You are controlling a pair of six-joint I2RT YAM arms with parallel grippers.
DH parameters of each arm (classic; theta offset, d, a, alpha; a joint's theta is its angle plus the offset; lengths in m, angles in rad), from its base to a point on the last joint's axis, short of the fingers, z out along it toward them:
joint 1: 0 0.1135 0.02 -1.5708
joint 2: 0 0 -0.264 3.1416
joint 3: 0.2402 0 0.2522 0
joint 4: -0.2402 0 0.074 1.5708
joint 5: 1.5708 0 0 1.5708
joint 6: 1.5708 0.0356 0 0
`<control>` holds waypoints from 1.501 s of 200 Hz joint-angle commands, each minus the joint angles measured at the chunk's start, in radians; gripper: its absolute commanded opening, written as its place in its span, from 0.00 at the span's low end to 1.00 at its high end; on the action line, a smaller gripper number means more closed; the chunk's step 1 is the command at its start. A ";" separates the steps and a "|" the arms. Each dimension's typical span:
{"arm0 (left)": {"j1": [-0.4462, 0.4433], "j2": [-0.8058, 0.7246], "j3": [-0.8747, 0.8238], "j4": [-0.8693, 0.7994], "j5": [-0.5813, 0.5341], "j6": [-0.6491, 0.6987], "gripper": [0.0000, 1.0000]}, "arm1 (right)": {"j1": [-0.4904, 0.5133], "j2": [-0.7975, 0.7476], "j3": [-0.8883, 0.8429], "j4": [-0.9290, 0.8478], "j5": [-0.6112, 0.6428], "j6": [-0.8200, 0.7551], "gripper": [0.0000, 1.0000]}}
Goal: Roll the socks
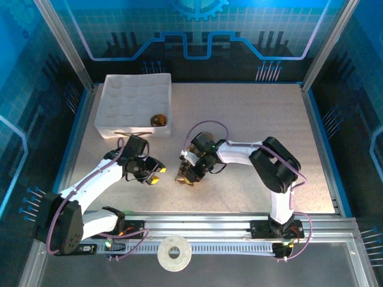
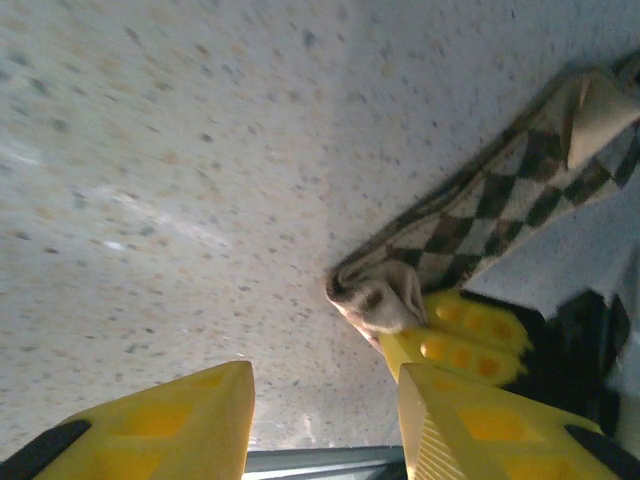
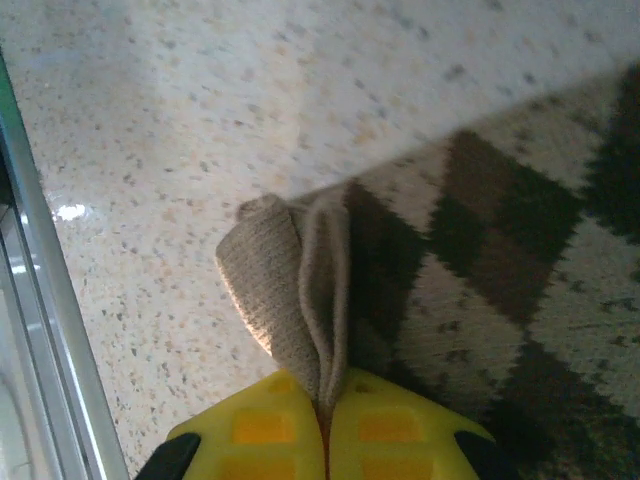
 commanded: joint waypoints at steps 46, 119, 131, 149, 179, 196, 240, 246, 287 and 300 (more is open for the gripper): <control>-0.160 0.133 0.004 0.263 0.010 -0.202 0.37 | -0.041 0.062 0.028 -0.064 -0.079 0.058 0.00; -0.197 0.284 0.035 0.375 0.015 -0.252 0.32 | -0.040 0.071 0.011 -0.041 -0.067 0.080 0.00; -0.202 0.298 0.031 0.395 0.015 -0.268 0.32 | -0.040 0.070 0.010 -0.040 -0.067 0.081 0.00; -0.207 0.326 0.036 0.411 0.008 -0.274 0.32 | -0.040 0.066 0.008 -0.037 -0.068 0.083 0.01; -0.210 0.386 0.057 0.278 -0.053 -0.249 0.19 | -0.040 0.017 -0.022 -0.007 -0.028 0.074 0.21; -0.210 0.407 0.055 0.203 -0.072 -0.247 0.17 | -0.039 -0.081 -0.085 0.068 0.025 0.055 0.35; -0.208 0.422 0.093 0.100 -0.102 -0.224 0.17 | 0.070 -0.483 -0.369 0.328 0.376 -0.204 0.59; -0.209 0.426 0.098 0.095 -0.102 -0.221 0.17 | 0.102 -0.523 -0.403 0.362 0.439 -0.262 0.65; -0.204 0.441 0.122 0.069 -0.100 -0.209 0.16 | 0.300 -0.548 -0.452 0.389 0.745 -0.579 0.70; -0.200 0.444 0.124 0.069 -0.097 -0.206 0.17 | 0.345 -0.516 -0.455 0.419 0.815 -0.647 0.69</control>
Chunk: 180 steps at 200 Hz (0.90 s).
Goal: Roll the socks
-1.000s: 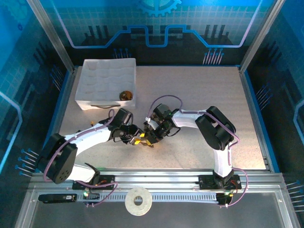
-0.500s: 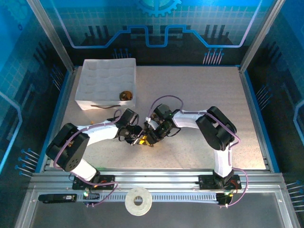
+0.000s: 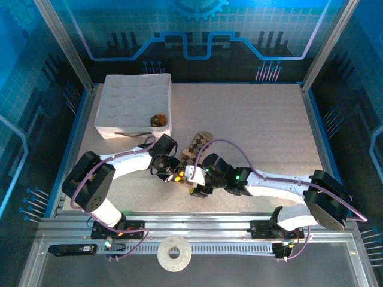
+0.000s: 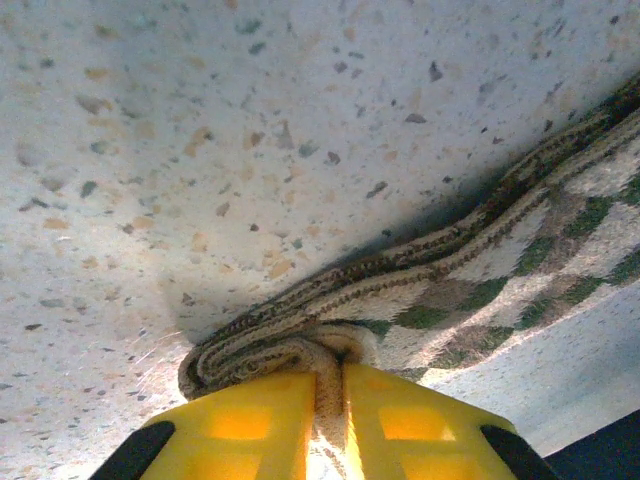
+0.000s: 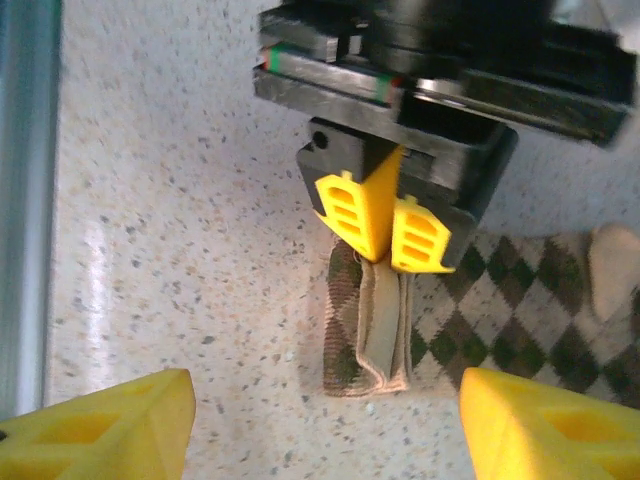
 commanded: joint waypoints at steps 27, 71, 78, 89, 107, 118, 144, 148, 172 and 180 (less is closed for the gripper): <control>0.009 0.050 0.005 -0.129 -0.048 0.039 0.16 | 0.133 0.138 -0.008 0.144 0.350 -0.333 0.67; 0.021 0.058 0.011 -0.127 -0.035 0.051 0.16 | 0.146 0.264 0.037 0.202 0.408 -0.380 0.56; 0.023 0.056 0.011 -0.127 -0.034 0.052 0.16 | 0.145 0.287 0.046 0.202 0.418 -0.374 0.52; 0.028 0.051 0.012 -0.127 -0.032 0.054 0.16 | 0.143 0.321 0.057 0.194 0.432 -0.357 0.45; 0.036 0.035 0.016 -0.130 -0.029 0.056 0.17 | 0.133 0.368 0.082 0.161 0.446 -0.299 0.30; 0.041 0.022 0.021 -0.137 -0.028 0.060 0.18 | 0.127 0.382 0.097 0.131 0.436 -0.257 0.19; 0.063 -0.031 0.026 -0.150 -0.023 0.050 0.24 | 0.113 0.378 0.122 0.055 0.347 -0.180 0.00; 0.068 -0.043 0.027 -0.152 -0.024 0.047 0.27 | 0.109 0.376 0.127 0.038 0.324 -0.168 0.00; 0.110 -0.122 0.034 -0.177 -0.035 0.028 0.53 | 0.080 0.363 0.147 -0.037 0.186 -0.106 0.00; 0.125 -0.151 0.039 -0.194 -0.046 0.024 0.60 | 0.066 0.361 0.155 -0.059 0.141 -0.080 0.00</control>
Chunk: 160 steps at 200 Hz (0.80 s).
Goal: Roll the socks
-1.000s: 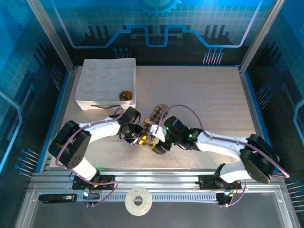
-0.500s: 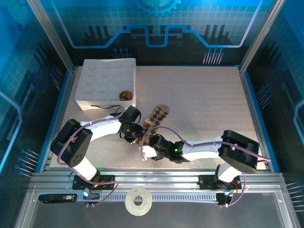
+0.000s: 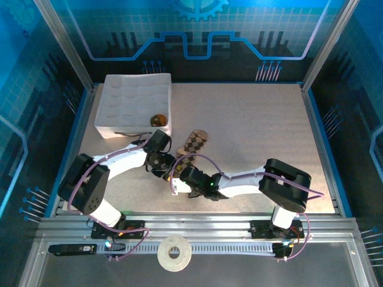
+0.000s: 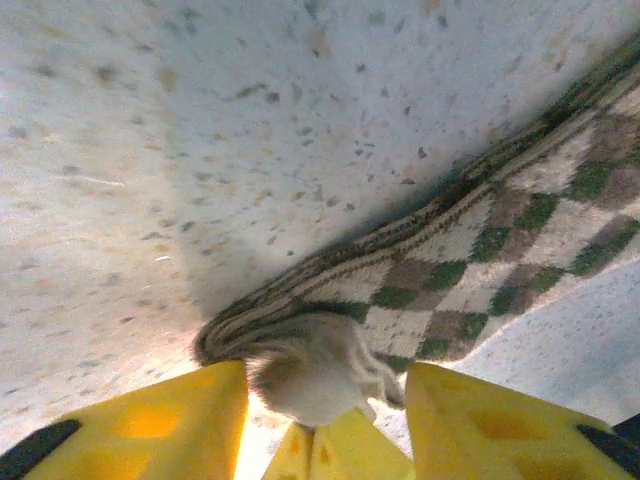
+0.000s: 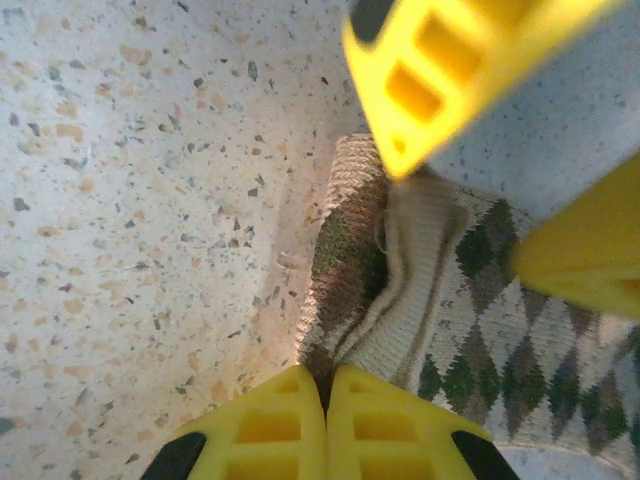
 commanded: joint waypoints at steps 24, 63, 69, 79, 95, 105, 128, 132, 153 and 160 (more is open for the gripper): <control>0.091 -0.173 0.025 -0.161 -0.075 -0.010 0.68 | -0.086 0.020 0.051 -0.193 -0.301 0.169 0.00; 0.112 -0.244 -0.045 -0.160 -0.051 -0.011 0.64 | -0.175 0.036 0.068 -0.216 -0.502 0.276 0.00; 0.104 -0.249 -0.065 -0.139 -0.038 -0.016 0.62 | -0.191 0.041 0.068 -0.219 -0.532 0.293 0.00; 0.084 -0.257 -0.097 -0.096 -0.023 -0.031 0.60 | -0.215 0.052 0.103 -0.224 -0.588 0.318 0.00; 0.040 -0.261 -0.136 -0.008 -0.010 -0.063 0.60 | -0.246 0.071 0.116 -0.234 -0.658 0.351 0.00; 0.013 -0.254 -0.147 0.031 -0.009 -0.081 0.61 | -0.266 0.083 0.125 -0.241 -0.700 0.371 0.00; -0.032 -0.214 -0.153 0.105 -0.016 -0.114 0.65 | -0.312 0.118 0.144 -0.258 -0.786 0.415 0.00; -0.038 -0.205 -0.153 0.114 -0.015 -0.118 0.65 | -0.319 0.124 0.148 -0.261 -0.798 0.424 0.00; -0.058 -0.155 -0.147 0.152 -0.014 -0.128 0.65 | -0.358 0.156 0.161 -0.276 -0.871 0.458 0.00; -0.063 -0.141 -0.144 0.156 -0.017 -0.124 0.65 | -0.369 0.164 0.163 -0.275 -0.898 0.467 0.00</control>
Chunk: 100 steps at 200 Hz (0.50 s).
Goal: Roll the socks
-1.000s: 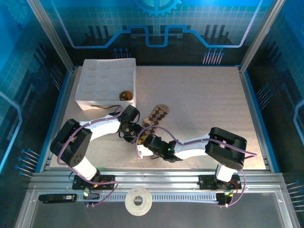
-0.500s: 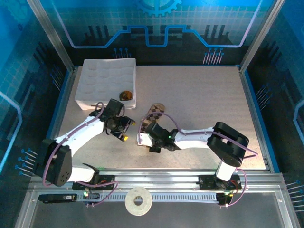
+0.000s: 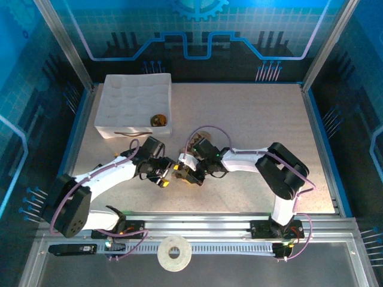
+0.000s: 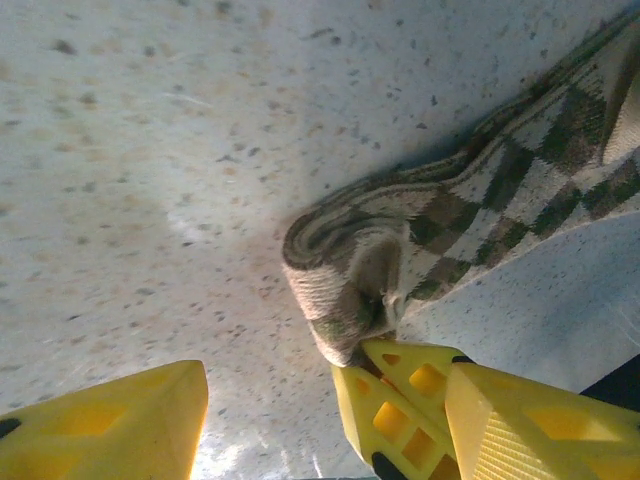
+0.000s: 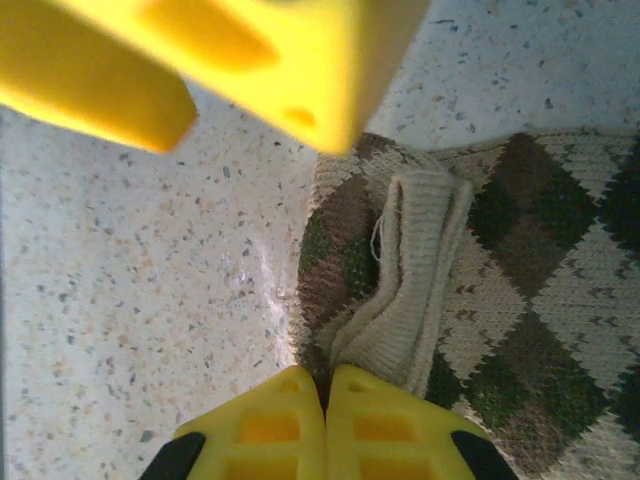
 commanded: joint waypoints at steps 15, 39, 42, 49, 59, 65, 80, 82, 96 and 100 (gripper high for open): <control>-0.028 0.083 0.004 0.096 0.010 -0.023 0.65 | -0.048 0.071 0.011 -0.089 -0.159 0.083 0.00; -0.040 0.142 0.020 0.130 0.019 -0.026 0.64 | -0.065 0.086 0.012 -0.088 -0.190 0.103 0.00; -0.041 0.149 0.023 0.129 0.018 -0.025 0.63 | -0.067 0.087 0.012 -0.086 -0.196 0.105 0.00; -0.045 0.162 0.031 0.125 0.015 -0.023 0.63 | -0.071 0.093 0.012 -0.084 -0.209 0.110 0.00; -0.051 0.179 0.040 0.127 0.009 -0.022 0.63 | -0.077 0.100 0.013 -0.080 -0.221 0.116 0.00; -0.057 0.191 0.046 0.128 0.007 -0.022 0.62 | -0.079 0.105 0.012 -0.078 -0.227 0.121 0.00; -0.062 0.220 0.061 0.100 0.001 -0.021 0.56 | -0.085 0.118 0.016 -0.075 -0.234 0.136 0.00; -0.062 0.222 0.063 0.093 -0.001 -0.020 0.55 | -0.087 0.119 0.017 -0.076 -0.236 0.137 0.00; -0.063 0.239 0.064 0.036 -0.011 -0.035 0.39 | -0.095 0.131 0.020 -0.071 -0.247 0.144 0.00; -0.064 0.240 0.064 0.020 -0.013 -0.041 0.34 | -0.094 0.133 0.020 -0.072 -0.248 0.144 0.00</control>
